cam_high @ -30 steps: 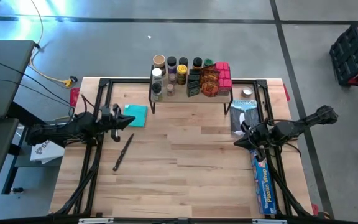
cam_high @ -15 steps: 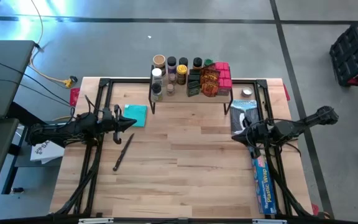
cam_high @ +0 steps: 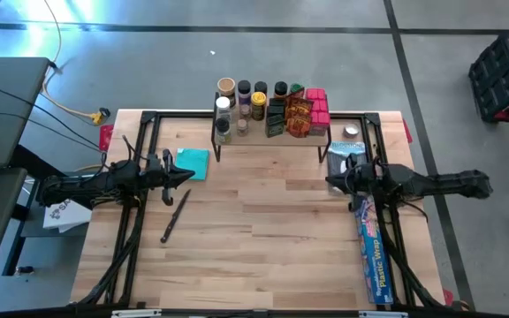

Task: Shelf spices
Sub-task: Return to Home Position

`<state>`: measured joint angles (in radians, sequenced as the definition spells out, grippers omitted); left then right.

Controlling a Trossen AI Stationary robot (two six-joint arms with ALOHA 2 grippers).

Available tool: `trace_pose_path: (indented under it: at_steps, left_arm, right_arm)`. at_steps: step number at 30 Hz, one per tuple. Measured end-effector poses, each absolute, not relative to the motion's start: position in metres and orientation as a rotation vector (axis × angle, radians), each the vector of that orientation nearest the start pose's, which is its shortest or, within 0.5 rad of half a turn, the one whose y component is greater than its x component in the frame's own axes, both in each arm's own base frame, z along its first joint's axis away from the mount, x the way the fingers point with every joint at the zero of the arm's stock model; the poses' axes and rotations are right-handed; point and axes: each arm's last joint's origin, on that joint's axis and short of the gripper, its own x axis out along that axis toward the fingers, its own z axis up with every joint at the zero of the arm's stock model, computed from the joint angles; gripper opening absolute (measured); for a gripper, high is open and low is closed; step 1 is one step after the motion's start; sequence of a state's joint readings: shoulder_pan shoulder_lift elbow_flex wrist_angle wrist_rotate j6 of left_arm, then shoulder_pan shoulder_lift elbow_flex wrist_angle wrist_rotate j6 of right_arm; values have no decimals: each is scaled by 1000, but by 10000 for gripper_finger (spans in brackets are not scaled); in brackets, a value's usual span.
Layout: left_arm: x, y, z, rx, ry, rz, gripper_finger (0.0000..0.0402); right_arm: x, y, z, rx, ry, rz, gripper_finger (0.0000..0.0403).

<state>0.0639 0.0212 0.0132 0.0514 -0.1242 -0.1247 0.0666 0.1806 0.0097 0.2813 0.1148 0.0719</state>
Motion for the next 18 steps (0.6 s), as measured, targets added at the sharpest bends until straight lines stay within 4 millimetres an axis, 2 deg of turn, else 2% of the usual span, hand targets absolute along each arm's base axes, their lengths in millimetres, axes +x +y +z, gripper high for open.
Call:
trace_pose_path:
  at_steps: [6, 13, 18]
  left_arm:
    - [98, 10, 170, -130, -45, 184, 1]
    - [98, 10, 170, -129, -44, 184, 1]
    - [98, 10, 170, -129, -44, 184, 1]
  right_arm:
    - [108, -6, 170, 84, -21, -86, 0]
    - [108, -9, 157, 230, 100, -125, 0]
    - [107, -9, 153, 246, 141, -130, 0]
